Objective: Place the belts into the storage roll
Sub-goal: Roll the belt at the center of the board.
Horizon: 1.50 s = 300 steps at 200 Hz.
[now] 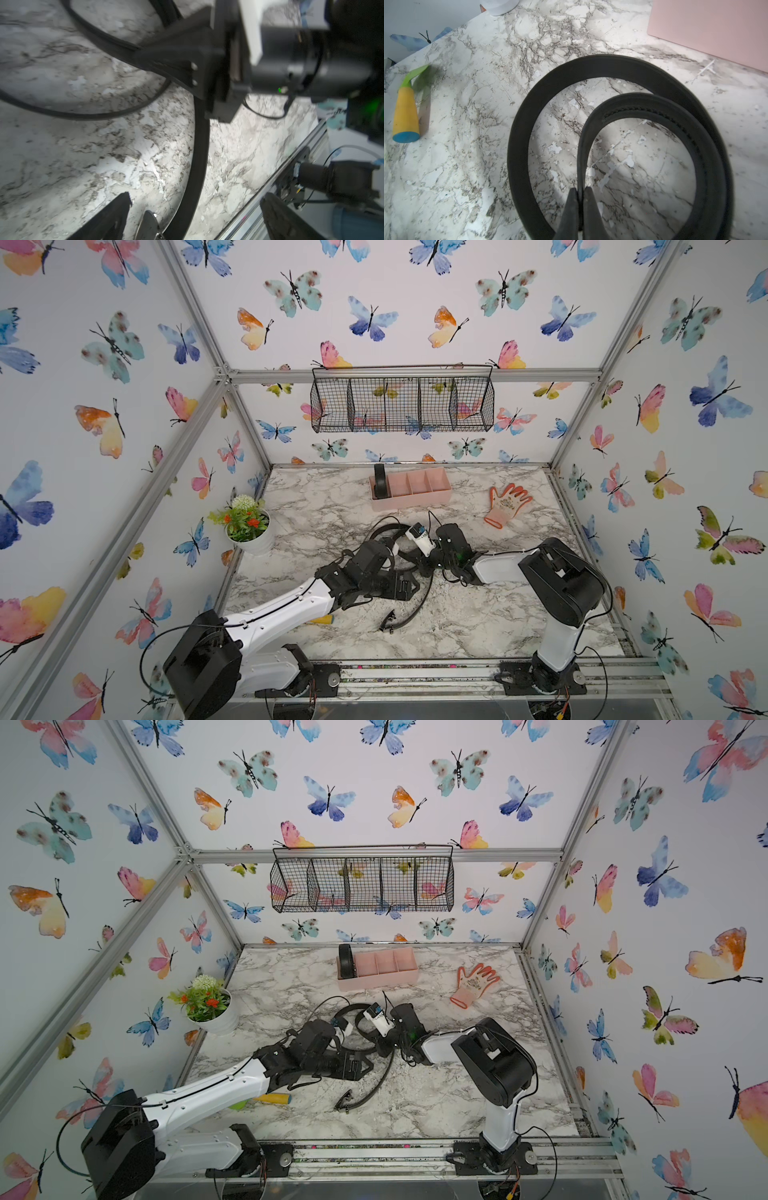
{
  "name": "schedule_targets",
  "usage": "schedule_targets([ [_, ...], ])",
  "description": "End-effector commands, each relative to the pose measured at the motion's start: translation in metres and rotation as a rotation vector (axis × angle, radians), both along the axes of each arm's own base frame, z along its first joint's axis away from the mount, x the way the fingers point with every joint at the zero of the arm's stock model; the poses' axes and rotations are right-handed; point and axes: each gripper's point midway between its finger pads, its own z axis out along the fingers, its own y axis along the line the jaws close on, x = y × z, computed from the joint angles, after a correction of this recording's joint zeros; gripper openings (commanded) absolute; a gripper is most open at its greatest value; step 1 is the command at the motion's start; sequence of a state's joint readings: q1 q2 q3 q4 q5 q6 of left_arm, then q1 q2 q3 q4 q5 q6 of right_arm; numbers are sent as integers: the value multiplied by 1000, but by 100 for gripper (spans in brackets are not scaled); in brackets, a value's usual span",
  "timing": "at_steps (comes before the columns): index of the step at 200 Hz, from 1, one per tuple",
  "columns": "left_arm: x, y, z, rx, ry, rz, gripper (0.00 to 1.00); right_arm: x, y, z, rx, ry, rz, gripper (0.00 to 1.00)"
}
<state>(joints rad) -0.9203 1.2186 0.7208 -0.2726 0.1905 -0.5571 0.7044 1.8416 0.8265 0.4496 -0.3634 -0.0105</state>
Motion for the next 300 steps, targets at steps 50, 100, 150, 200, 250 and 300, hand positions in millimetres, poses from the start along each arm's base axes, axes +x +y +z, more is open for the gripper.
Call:
schedule_targets([
  [50,4,-8,-43,359,-278,-146,98,-6,-31,-10,-90,58,-34,3],
  [100,18,-49,-58,402,-337,-209,95,-15,-41,-16,-98,83,-46,3],
  [150,6,-60,-86,474,-329,-331,30,-8,-49,-23,-132,94,-95,3],
  [200,14,1,-88,600,-325,-185,4,6,-89,-33,-238,89,-255,3],
  [250,41,61,-95,643,-172,55,2,-1,-90,-32,-230,145,-248,3],
  [300,88,126,-95,614,-34,336,3,-40,-83,-39,-165,270,-144,3],
])
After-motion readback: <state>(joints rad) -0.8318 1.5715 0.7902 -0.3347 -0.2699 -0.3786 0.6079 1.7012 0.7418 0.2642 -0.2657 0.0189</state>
